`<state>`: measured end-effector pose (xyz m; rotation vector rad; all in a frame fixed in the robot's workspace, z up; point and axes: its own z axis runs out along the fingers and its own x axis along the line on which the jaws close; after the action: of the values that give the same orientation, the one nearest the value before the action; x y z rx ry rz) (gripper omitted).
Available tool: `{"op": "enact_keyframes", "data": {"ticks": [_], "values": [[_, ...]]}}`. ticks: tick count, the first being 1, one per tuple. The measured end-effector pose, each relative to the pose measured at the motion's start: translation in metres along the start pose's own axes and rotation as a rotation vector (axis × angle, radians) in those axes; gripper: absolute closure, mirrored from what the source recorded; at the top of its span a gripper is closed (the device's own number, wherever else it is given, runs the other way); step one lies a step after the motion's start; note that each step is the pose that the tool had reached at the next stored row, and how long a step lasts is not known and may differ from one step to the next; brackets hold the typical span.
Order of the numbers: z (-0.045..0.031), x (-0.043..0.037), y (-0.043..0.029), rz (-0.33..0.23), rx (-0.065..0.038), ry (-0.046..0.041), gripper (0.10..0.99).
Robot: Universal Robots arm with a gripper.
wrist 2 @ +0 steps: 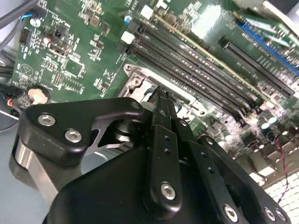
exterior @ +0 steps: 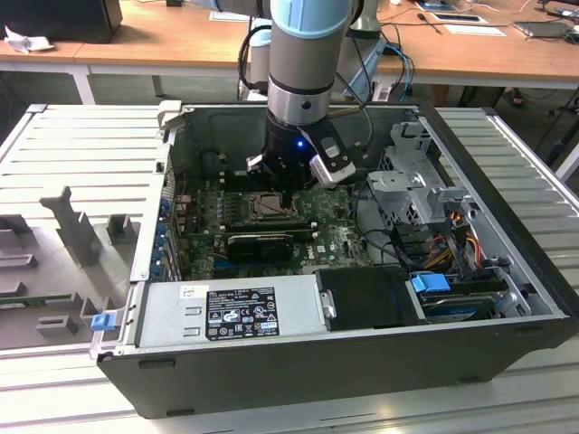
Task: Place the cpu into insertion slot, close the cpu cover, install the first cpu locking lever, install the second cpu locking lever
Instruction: 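Install the second cpu locking lever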
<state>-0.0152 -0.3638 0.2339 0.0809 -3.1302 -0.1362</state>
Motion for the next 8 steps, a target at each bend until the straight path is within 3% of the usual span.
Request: {"op": "enact_keyframes", "data": {"ticks": [8], "values": [[0.0013, 0.0216, -0.0043, -0.004, -0.001, 0.0004, 0.98]]}}
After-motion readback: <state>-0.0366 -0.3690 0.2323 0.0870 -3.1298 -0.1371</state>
